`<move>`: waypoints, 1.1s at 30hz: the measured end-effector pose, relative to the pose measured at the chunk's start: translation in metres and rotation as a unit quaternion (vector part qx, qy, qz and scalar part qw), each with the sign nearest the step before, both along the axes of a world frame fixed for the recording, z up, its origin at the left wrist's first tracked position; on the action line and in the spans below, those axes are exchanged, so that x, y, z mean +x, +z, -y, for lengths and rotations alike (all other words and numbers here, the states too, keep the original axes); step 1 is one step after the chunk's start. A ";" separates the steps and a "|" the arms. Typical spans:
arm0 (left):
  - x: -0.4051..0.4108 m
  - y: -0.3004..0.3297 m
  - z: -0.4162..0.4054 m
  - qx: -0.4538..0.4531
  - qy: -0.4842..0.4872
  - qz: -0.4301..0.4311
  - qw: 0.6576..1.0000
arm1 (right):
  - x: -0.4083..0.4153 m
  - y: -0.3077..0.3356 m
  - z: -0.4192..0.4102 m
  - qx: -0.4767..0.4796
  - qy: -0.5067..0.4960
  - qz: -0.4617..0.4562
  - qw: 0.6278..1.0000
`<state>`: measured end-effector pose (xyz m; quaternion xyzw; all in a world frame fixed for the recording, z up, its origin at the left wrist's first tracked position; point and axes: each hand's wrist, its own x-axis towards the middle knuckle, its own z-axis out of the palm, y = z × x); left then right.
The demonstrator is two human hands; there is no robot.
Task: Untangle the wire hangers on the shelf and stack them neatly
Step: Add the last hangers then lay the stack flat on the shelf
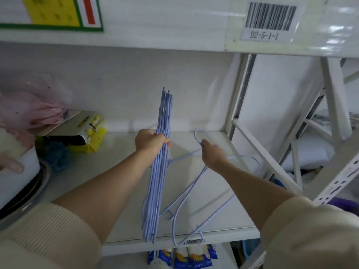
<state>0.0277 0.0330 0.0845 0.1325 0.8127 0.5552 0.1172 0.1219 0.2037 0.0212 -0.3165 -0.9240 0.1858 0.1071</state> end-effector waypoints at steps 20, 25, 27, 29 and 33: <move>-0.009 0.015 0.007 0.087 0.019 0.032 0.995 | -0.073 0.064 0.105 -0.164 -0.028 -0.384 0.908; -0.020 0.012 0.022 0.035 0.051 -0.012 0.998 | -0.085 0.065 0.124 -0.170 -0.035 -0.368 0.914; -0.026 0.014 0.031 0.018 0.065 -0.025 0.997 | -0.093 0.067 0.131 -0.157 -0.018 -0.361 0.919; -0.034 0.014 0.041 0.008 0.066 -0.026 0.997 | -0.102 0.069 0.138 -0.145 0.003 -0.356 0.923; -0.049 0.004 0.060 0.036 0.045 0.006 0.998 | -0.118 0.072 0.149 -0.154 0.002 -0.355 0.922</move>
